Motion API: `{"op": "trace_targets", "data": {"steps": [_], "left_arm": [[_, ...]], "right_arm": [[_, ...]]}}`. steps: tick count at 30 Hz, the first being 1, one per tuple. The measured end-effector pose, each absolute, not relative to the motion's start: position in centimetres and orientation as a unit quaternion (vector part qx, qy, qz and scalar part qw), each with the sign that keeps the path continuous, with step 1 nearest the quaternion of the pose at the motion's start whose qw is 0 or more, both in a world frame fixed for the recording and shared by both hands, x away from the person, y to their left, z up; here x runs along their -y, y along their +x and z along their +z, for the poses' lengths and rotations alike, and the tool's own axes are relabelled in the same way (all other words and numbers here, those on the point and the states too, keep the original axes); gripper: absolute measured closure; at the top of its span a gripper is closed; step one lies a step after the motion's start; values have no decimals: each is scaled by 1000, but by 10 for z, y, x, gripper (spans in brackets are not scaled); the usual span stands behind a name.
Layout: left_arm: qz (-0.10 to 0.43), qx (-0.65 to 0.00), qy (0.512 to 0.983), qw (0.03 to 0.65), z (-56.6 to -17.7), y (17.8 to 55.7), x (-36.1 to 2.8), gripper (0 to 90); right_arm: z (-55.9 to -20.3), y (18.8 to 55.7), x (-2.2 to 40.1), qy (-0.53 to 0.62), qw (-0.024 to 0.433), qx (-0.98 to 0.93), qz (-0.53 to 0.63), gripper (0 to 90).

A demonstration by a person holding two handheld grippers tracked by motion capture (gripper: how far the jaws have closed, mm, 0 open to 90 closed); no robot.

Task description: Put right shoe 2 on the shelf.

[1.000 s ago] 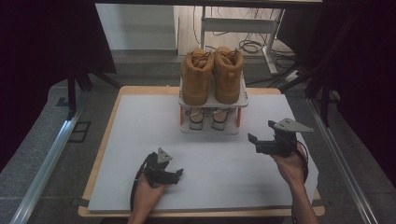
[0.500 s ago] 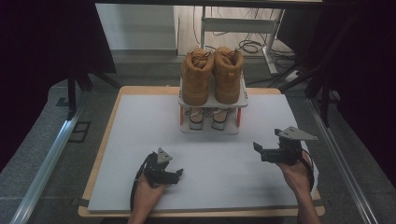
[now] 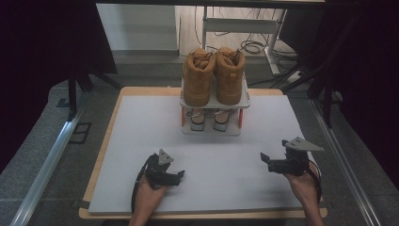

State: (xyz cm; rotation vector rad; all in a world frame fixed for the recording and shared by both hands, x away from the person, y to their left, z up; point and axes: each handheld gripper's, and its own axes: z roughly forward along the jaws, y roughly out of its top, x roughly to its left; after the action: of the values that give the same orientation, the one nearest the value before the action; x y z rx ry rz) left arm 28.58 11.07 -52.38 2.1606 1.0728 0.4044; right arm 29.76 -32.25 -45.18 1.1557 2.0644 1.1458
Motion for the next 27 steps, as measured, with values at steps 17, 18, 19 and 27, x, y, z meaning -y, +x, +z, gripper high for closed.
{"op": "trace_targets", "data": {"steps": [17,18,19,27], "left_arm": [[156,-412,830,341,-524,286,-111,141],[156,-412,830,341,-524,286,-111,141],[156,-412,830,341,-524,286,-111,141],[156,-412,830,341,-524,286,-111,141]], "right_arm": [[-483,287,334,446,232,-766,400,5],[-484,287,334,446,231,-767,399,6],[-485,287,334,447,229,-768,398,5],[-501,286,336,456,218,-772,385,5]]}}
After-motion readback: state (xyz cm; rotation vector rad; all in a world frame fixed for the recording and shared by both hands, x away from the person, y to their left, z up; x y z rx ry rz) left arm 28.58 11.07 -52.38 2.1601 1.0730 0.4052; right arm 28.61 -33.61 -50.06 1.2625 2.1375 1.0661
